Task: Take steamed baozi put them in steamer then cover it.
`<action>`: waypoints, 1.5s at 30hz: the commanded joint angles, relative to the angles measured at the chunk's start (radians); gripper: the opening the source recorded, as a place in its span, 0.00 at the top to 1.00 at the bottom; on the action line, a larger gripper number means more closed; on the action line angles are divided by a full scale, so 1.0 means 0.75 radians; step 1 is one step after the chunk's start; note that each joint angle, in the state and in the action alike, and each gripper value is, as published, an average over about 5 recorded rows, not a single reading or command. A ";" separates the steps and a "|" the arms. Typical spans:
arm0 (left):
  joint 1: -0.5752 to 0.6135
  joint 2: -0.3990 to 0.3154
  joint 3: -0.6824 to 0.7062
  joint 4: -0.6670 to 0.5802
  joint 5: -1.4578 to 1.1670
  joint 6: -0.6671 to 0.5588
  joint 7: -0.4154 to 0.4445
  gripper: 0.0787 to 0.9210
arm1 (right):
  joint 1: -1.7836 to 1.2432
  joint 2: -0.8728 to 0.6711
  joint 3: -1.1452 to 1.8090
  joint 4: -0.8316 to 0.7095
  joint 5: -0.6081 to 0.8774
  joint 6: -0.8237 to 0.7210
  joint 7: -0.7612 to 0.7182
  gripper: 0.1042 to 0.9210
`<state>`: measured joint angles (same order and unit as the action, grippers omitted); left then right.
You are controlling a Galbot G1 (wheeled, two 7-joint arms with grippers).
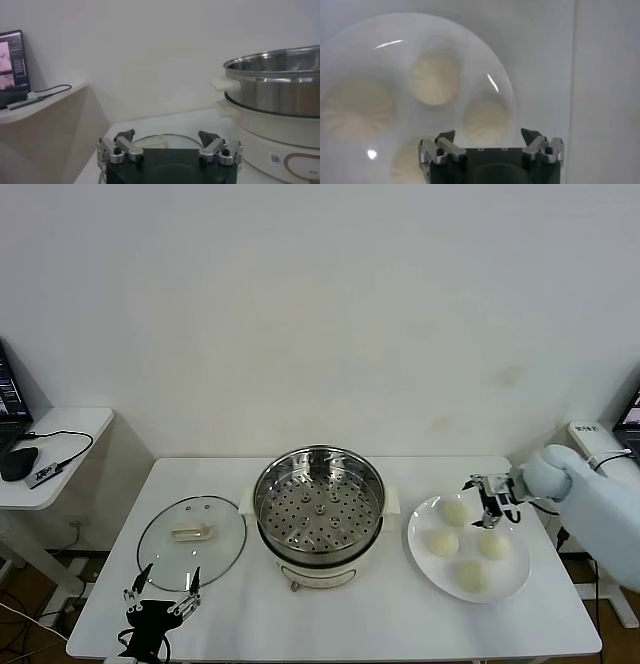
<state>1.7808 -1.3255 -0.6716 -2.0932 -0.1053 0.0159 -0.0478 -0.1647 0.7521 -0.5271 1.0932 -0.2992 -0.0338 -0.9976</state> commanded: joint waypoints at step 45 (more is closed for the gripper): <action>-0.002 0.022 0.027 -0.028 -0.007 0.003 0.000 0.12 | 0.707 -0.134 -0.519 0.250 0.449 -0.061 -0.028 0.45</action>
<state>1.7784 -1.3062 -0.6517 -2.1167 -0.1110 0.0173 -0.0476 0.1098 0.7004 -0.7525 1.1693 -0.1416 -0.0757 -1.0182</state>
